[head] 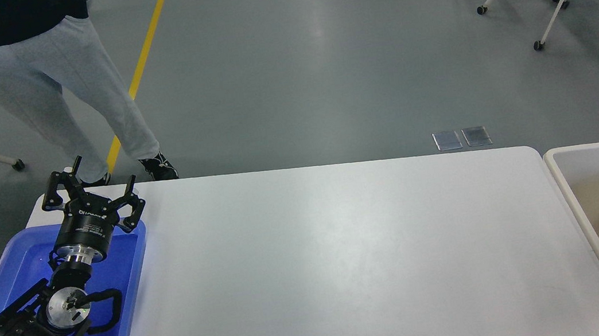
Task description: Tidy desktop
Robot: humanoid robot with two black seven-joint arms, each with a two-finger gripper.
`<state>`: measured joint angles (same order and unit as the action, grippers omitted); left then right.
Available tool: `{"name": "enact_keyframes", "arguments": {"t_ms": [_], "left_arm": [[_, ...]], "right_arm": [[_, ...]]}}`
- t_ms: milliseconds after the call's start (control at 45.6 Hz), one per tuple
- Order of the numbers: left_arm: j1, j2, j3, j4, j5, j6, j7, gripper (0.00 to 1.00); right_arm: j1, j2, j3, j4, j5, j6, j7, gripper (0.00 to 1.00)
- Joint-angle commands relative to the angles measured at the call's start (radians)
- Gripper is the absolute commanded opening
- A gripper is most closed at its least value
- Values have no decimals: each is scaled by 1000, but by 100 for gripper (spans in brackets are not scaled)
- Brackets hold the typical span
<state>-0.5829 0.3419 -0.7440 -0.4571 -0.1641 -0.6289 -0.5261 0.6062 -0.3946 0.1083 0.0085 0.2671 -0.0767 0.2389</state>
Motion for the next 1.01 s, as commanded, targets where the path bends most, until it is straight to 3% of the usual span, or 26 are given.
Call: {"name": "enact_keyframes", "arguments": {"t_ms": [0, 263, 351, 504, 614, 657, 833, 986], "left_arm": [[0, 0, 0, 0, 0, 0, 0, 100], [0, 0, 0, 0, 1, 0, 0, 100], [0, 0, 0, 0, 0, 0, 0, 100], [0, 0, 0, 0, 0, 0, 0, 100], [0, -1, 0, 0, 0, 0, 0, 100], [2, 0, 0, 0, 0, 0, 0, 100], [0, -1, 0, 0, 0, 0, 0, 100], [0, 0, 0, 0, 0, 0, 0, 100]], "right_arm": [[0, 0, 8, -27, 3, -2, 3, 99], [3, -1, 10, -19, 1, 28, 8, 99], [3, -29, 33, -10, 3, 122, 29, 99], [-9, -127, 261, 68, -19, 268, 95, 100], [-26, -159, 391, 186, -110, 316, 207, 100], [-31, -176, 451, 247, -153, 322, 232, 100], [-140, -193, 783, 491, -383, 311, 241, 100], [-238, -122, 952, 674, -574, 249, 241, 100]]}}
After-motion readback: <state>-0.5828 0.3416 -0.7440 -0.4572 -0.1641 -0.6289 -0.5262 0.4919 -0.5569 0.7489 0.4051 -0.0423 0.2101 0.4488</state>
